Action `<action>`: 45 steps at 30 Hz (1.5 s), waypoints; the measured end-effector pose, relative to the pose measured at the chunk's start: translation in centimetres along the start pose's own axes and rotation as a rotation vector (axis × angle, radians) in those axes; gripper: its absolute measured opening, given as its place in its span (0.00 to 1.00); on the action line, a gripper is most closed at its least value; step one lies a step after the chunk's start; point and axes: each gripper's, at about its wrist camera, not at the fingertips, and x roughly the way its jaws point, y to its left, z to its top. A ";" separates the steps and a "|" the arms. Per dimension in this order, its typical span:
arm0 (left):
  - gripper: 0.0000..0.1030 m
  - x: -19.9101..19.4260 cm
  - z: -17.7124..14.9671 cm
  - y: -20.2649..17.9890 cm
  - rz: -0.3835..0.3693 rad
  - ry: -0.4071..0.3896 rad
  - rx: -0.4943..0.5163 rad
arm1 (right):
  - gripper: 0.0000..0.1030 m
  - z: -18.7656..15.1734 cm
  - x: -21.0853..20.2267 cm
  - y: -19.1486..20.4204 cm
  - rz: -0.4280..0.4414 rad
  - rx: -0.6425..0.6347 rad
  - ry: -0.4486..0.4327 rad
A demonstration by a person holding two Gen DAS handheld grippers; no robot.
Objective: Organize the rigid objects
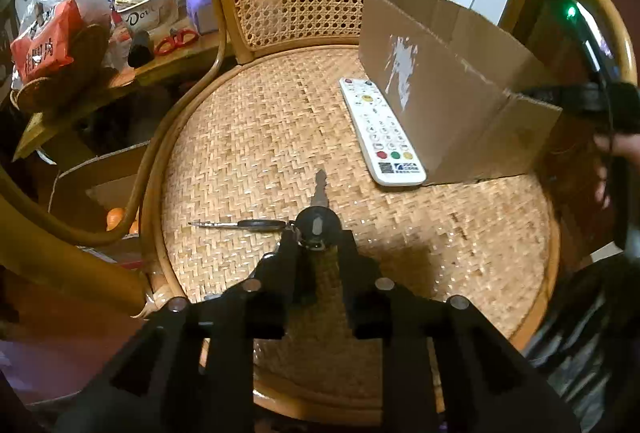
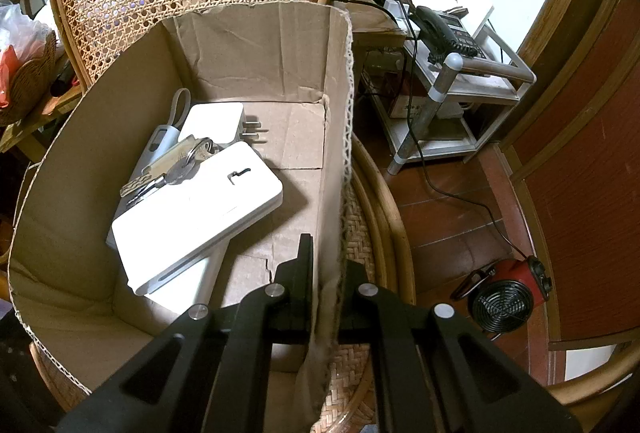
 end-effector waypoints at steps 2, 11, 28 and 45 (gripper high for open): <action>0.34 0.7 -0.2 -0.1 0.020 0.021 0.006 | 0.08 0.0 0.0 0.0 -0.001 -0.001 0.000; 0.72 3.1 -0.3 -0.2 0.049 0.049 0.008 | 0.08 0.0 0.0 0.0 -0.001 0.000 0.000; 0.11 1.1 1.8 -1.0 0.003 -0.015 0.032 | 0.08 0.0 0.0 0.0 0.000 0.000 0.001; 0.11 -3.7 5.7 -1.5 0.008 -0.092 0.063 | 0.08 0.1 0.0 0.1 -0.001 -0.004 0.000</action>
